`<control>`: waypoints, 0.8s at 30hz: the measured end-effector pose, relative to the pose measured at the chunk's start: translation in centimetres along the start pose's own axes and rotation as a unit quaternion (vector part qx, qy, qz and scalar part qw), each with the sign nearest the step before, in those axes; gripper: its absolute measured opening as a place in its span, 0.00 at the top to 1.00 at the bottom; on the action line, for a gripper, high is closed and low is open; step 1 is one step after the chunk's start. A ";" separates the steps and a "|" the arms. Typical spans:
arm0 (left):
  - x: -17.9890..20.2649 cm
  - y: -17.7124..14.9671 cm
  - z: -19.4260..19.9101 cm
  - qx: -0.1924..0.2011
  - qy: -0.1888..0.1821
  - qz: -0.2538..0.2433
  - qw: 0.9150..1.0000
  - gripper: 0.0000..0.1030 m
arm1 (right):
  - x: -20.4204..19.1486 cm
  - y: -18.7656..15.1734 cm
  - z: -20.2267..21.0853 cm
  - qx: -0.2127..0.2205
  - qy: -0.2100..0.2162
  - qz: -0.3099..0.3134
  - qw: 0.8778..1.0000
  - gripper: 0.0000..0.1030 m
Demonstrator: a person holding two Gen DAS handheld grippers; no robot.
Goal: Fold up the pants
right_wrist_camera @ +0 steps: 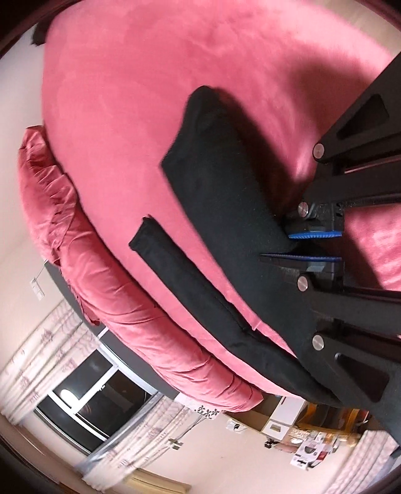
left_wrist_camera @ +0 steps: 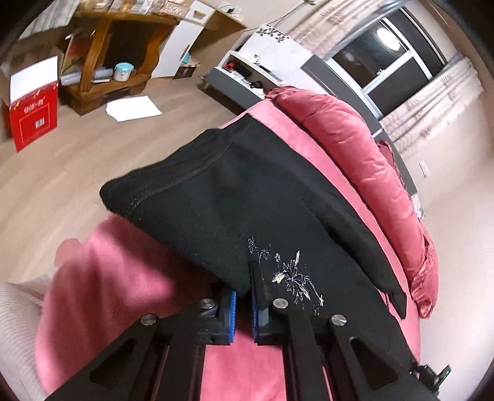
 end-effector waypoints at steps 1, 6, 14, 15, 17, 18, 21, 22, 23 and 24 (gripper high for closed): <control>-0.1 -0.3 0.7 -0.001 0.000 -0.003 1.000 0.93 | 0.2 0.0 0.6 0.002 -0.002 0.002 1.000 0.93; -1.4 -2.0 2.3 -0.015 0.014 0.020 1.000 0.93 | 2.0 -0.6 2.6 -0.001 -0.010 -0.003 1.000 0.93; -3.3 -4.6 1.0 -0.059 0.051 0.050 0.996 0.88 | 6.4 -4.0 1.8 -0.048 -0.042 -0.047 0.997 0.92; -3.6 -4.6 0.8 -0.062 0.052 0.059 0.995 0.85 | 6.9 -4.4 1.4 -0.059 -0.046 -0.058 0.996 0.91; -4.3 -4.6 1.2 -0.061 0.057 0.083 0.993 0.76 | 7.4 -4.7 1.2 -0.071 -0.064 -0.065 0.993 0.84; -4.4 -4.5 1.7 -0.057 0.055 0.093 0.992 0.75 | 7.6 -4.7 1.3 -0.071 -0.072 -0.067 0.993 0.78; -4.4 -3.9 4.5 -0.019 0.061 0.096 0.993 0.70 | 8.6 -3.7 3.4 -0.040 -0.124 -0.078 0.988 0.70; -4.1 -3.4 5.9 0.008 0.067 0.085 0.994 0.68 | 8.8 -3.2 4.3 -0.026 -0.145 -0.081 0.986 0.65; -3.9 -2.9 6.9 0.027 0.074 0.077 0.994 0.67 | 8.8 -2.8 5.2 -0.007 -0.162 -0.078 0.984 0.64; -3.7 -2.4 8.0 0.048 0.083 0.068 0.993 0.64 | 8.6 -2.4 6.0 0.010 -0.176 -0.070 0.982 0.64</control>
Point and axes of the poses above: each gripper's, at about its wrist camera, not at the fingertips, and z roughly against the way its jaws point, x to its right, y to its top, the point moved 4 cm from there along -z, roughly the way its jaws point, and after that the axes turned 4 degrees about -y, right-handed, at the moved point
